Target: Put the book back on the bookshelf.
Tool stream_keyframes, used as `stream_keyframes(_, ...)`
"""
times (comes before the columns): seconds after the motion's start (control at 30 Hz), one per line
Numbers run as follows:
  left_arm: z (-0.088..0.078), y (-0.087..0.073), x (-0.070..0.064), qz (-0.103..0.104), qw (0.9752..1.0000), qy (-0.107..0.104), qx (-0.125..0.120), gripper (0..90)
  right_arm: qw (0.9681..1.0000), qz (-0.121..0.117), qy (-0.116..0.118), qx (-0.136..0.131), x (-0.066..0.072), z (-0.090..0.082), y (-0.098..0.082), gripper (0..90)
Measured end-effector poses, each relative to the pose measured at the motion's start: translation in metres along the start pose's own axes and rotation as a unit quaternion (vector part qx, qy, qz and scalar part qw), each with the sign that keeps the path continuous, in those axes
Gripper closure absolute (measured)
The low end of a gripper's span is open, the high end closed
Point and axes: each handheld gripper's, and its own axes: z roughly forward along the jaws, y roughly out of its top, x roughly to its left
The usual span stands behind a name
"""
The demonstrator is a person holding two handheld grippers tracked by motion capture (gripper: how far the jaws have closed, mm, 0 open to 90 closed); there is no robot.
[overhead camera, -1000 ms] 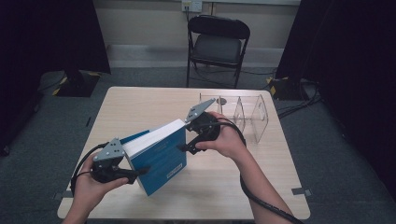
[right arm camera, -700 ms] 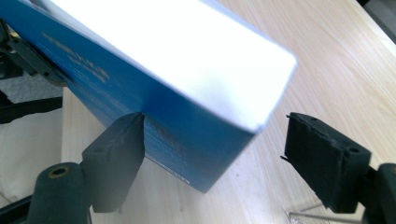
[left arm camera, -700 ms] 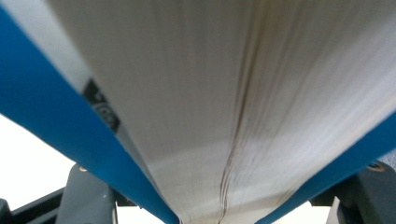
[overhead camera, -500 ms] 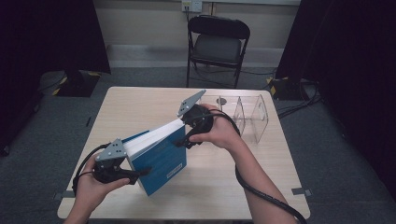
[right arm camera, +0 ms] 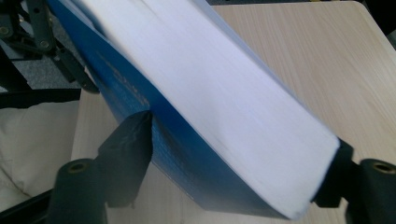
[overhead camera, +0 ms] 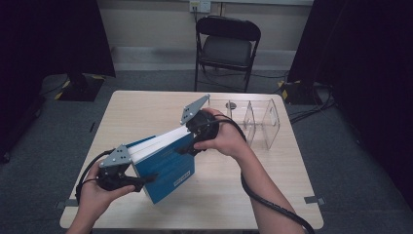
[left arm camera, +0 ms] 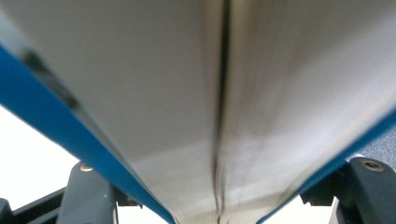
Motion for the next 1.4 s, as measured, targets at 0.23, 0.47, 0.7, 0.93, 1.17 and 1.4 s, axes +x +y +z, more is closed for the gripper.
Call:
stream_keyframes(0.23,0.004,-0.003,0.009,-0.01,0.9999,0.013,-0.004,31.3,0.9989,-0.005,0.046,-0.008,0.002,-0.021,-0.016,52.8)
stream_keyframes(0.47,0.006,-0.008,0.021,-0.023,0.9993,0.029,0.004,27.4,0.999,0.008,0.039,-0.017,0.017,-0.031,-0.027,60.3)
stream_keyframes(0.7,0.002,-0.018,0.027,-0.028,0.9989,0.037,0.008,26.7,0.9992,0.014,0.034,-0.018,0.019,-0.031,-0.027,60.4)
stream_keyframes(0.93,0.012,-0.049,0.037,-0.025,0.9979,0.031,0.051,25.2,0.9993,0.02,0.03,-0.004,0.022,-0.032,-0.024,60.3)
stream_keyframes(1.17,0.028,-0.086,0.046,-0.02,0.9947,0.012,0.1,25.4,0.9993,0.025,0.025,0.013,0.025,-0.033,-0.021,60.2)
stream_keyframes(1.4,0.034,-0.107,0.051,-0.014,0.993,0.003,0.118,24.7,0.9983,0.034,0.013,0.046,0.03,-0.033,-0.013,59.5)
